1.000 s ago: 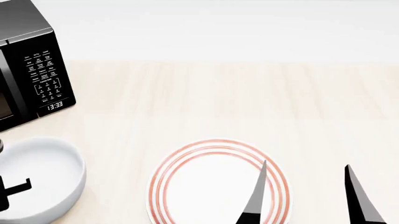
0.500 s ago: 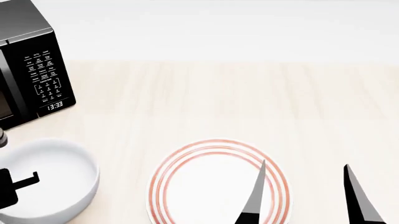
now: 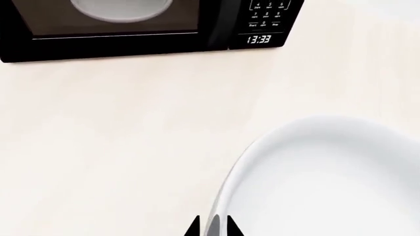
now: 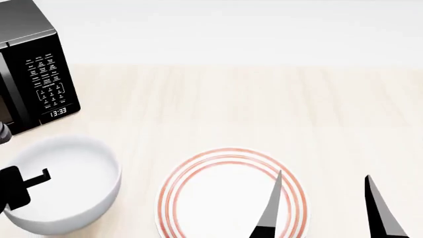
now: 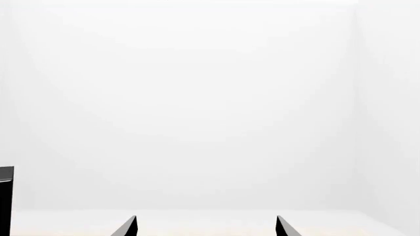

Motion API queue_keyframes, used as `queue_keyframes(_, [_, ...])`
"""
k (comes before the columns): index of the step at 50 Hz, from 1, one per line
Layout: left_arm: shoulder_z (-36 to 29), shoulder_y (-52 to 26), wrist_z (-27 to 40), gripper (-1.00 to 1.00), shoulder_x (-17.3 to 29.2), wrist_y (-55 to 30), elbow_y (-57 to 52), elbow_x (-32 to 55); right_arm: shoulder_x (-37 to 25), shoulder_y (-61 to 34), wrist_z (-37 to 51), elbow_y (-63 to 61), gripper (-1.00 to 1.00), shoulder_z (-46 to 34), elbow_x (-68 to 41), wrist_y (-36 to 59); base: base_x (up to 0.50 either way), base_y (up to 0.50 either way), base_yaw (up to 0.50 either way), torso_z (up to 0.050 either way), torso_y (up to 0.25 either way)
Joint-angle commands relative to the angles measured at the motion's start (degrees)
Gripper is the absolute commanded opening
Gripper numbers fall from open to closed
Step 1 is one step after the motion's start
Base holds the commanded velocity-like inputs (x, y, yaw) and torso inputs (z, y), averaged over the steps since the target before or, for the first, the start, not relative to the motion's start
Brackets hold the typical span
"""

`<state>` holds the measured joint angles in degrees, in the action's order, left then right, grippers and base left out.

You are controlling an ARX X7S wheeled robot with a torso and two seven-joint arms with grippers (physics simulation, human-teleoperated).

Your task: Pick up the white bowl and put it on the plate.

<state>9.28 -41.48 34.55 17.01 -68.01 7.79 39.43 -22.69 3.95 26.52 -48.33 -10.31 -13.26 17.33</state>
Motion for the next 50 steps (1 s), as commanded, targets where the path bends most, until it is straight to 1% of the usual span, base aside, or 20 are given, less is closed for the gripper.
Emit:
queue_keyframes(1, [2.9, -1.4, -1.0, -1.00, -1.9, -2.9, -3.8, 3.9, 0.9, 0.0, -1.4, 0.0, 1.00, 1.1, 0.5, -0.3, 0.00, 0.00, 0.00, 0.000, 0.000])
queue_keyframes(10, [1.1, -2.2, -0.7, -1.00, -2.6, -3.8, -5.4, 4.4, 0.4, 0.4, -1.0, -1.2, 1.00, 2.0, 0.0, -0.2, 0.00, 0.00, 0.00, 0.000, 0.001])
queue_keyframes(34, [-2.6, -2.8, 1.5, -1.00, -5.0, -9.2, -14.9, 8.9, -0.4, 0.7, 0.1, -3.2, 1.00, 2.4, -0.4, 0.3, 0.00, 0.00, 0.00, 0.000, 0.000])
queue_keyframes(47, [-7.7, -0.3, -1.8, -1.00, -5.3, -6.9, -18.2, 9.7, -0.7, 0.7, 0.4, -3.3, 1.00, 2.4, -0.5, 0.1, 0.00, 0.00, 0.00, 0.000, 0.000])
queue_keyframes(50, [-10.0, 0.1, -3.5, -1.00, -4.9, -5.4, -18.4, 9.0, -0.8, 0.7, 0.4, -3.2, 1.00, 2.3, -0.6, 0.0, 0.00, 0.00, 0.00, 0.000, 0.003])
